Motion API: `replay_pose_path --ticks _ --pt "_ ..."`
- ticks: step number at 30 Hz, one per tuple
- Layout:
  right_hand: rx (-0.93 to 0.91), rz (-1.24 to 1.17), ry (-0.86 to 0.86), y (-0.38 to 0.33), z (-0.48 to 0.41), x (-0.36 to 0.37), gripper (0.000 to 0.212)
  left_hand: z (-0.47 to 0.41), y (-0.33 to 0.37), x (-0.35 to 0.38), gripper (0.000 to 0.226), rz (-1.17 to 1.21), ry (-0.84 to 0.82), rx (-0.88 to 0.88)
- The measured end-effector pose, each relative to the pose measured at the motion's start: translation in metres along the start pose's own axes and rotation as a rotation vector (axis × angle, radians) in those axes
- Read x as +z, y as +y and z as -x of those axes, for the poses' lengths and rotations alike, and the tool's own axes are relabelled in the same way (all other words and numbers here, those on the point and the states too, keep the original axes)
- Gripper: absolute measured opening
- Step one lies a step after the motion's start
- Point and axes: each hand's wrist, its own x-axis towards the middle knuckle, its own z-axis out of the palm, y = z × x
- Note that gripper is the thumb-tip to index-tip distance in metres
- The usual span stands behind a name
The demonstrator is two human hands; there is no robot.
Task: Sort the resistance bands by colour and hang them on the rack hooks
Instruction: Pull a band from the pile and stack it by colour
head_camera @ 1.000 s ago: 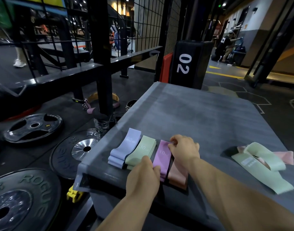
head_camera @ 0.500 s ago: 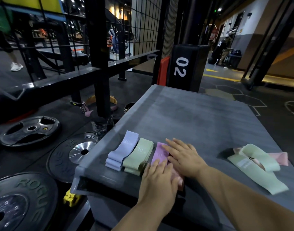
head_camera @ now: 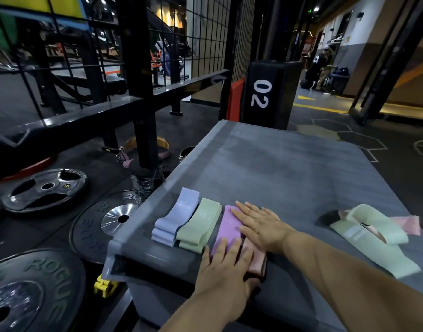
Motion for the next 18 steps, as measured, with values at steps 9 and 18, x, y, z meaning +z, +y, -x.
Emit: replay_pose_path --ticks 9,18 --pt "0.026 0.043 0.005 -0.001 0.001 0.003 0.057 0.001 0.005 -0.014 0.073 0.007 -0.152 0.017" --pt "0.031 0.013 0.009 -0.001 0.001 0.004 0.057 0.003 0.005 -0.016 0.077 -0.005 -0.223 0.011"
